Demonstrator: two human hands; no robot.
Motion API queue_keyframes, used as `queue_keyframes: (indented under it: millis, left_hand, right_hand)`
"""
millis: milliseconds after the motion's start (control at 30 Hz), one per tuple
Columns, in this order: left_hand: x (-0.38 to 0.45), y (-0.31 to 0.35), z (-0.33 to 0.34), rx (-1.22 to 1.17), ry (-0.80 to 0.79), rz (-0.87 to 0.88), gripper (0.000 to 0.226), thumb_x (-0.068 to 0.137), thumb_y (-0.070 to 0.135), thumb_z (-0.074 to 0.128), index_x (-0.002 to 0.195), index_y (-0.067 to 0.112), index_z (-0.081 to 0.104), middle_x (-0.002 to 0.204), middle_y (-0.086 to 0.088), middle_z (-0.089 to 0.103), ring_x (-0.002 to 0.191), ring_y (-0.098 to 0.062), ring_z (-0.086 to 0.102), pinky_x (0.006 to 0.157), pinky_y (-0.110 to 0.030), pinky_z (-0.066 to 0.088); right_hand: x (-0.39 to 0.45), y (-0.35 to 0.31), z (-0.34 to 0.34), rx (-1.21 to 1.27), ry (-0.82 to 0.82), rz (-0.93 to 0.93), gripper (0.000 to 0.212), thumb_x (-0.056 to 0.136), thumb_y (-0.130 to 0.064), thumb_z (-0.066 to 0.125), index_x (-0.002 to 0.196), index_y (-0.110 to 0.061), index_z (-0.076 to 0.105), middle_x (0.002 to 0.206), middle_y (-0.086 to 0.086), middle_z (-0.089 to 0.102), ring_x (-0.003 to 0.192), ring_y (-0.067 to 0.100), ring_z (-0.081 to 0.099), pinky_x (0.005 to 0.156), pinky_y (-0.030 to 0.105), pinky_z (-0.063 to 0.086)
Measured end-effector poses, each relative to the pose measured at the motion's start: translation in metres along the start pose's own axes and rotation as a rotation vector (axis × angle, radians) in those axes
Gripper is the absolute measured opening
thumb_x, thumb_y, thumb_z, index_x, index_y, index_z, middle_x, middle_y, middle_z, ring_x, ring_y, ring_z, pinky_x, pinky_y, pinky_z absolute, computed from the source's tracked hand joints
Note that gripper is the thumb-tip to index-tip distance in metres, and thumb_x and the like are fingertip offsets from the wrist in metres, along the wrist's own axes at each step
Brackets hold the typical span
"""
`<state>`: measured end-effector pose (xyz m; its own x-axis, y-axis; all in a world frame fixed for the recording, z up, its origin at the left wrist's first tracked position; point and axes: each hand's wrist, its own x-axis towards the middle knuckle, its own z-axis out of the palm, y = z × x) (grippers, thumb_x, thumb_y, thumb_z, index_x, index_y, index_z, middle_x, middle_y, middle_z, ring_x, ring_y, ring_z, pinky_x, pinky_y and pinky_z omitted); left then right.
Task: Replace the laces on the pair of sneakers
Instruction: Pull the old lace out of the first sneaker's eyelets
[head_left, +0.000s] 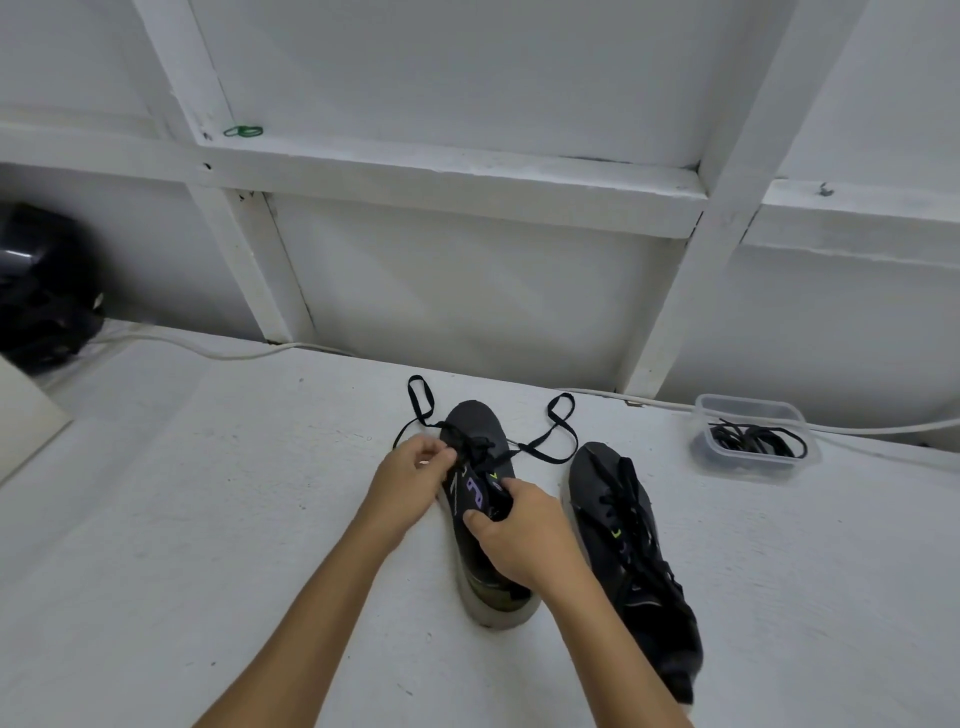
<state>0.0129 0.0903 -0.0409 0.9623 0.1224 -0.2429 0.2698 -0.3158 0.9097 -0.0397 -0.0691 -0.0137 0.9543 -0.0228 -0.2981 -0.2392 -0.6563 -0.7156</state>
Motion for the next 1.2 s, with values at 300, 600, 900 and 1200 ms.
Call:
queue_keyframes:
  millis: [300, 600, 900, 1200]
  left_hand:
    - [-0.008, -0.008, -0.004, -0.335, -0.090, -0.137, 0.029, 0.093, 0.045, 0.065, 0.108, 0.021, 0.068, 0.090, 0.002, 0.069, 0.079, -0.011, 0.061, 0.068, -0.028, 0.050]
    - [0.002, -0.004, -0.001, -0.049, 0.027, 0.089, 0.006, 0.095, 0.024, 0.065, 0.093, 0.025, 0.071, 0.081, 0.010, 0.074, 0.077, 0.000, 0.069, 0.066, -0.015, 0.050]
    - [-0.011, -0.013, -0.010, -0.194, -0.179, -0.102, 0.015, 0.089, 0.039, 0.073, 0.096, 0.026, 0.076, 0.095, 0.002, 0.075, 0.085, -0.005, 0.067, 0.071, -0.024, 0.053]
    - [0.003, -0.009, -0.008, -0.568, 0.438, -0.176, 0.009, 0.099, 0.026, 0.059, 0.097, 0.019, 0.065, 0.090, 0.004, 0.068, 0.083, -0.009, 0.064, 0.067, -0.027, 0.048]
  right_hand:
    - [-0.001, 0.001, 0.003, 0.016, 0.024, -0.021, 0.034, 0.088, -0.044, 0.067, 0.118, -0.028, 0.062, 0.108, -0.010, 0.064, 0.099, 0.014, 0.061, 0.085, 0.030, 0.053]
    - [-0.002, 0.002, 0.004, 0.028, 0.078, -0.024, 0.032, 0.088, -0.046, 0.067, 0.113, -0.026, 0.063, 0.104, -0.010, 0.064, 0.095, 0.014, 0.061, 0.084, 0.031, 0.053]
    - [0.000, 0.001, 0.004, 0.008, 0.055, -0.017, 0.024, 0.090, -0.043, 0.065, 0.108, -0.027, 0.064, 0.101, -0.009, 0.068, 0.093, 0.014, 0.063, 0.083, 0.031, 0.054]
    - [0.002, 0.000, 0.004, 0.029, 0.052, 0.004, 0.027, 0.089, -0.044, 0.065, 0.109, -0.027, 0.064, 0.100, -0.009, 0.068, 0.091, 0.014, 0.064, 0.081, 0.030, 0.054]
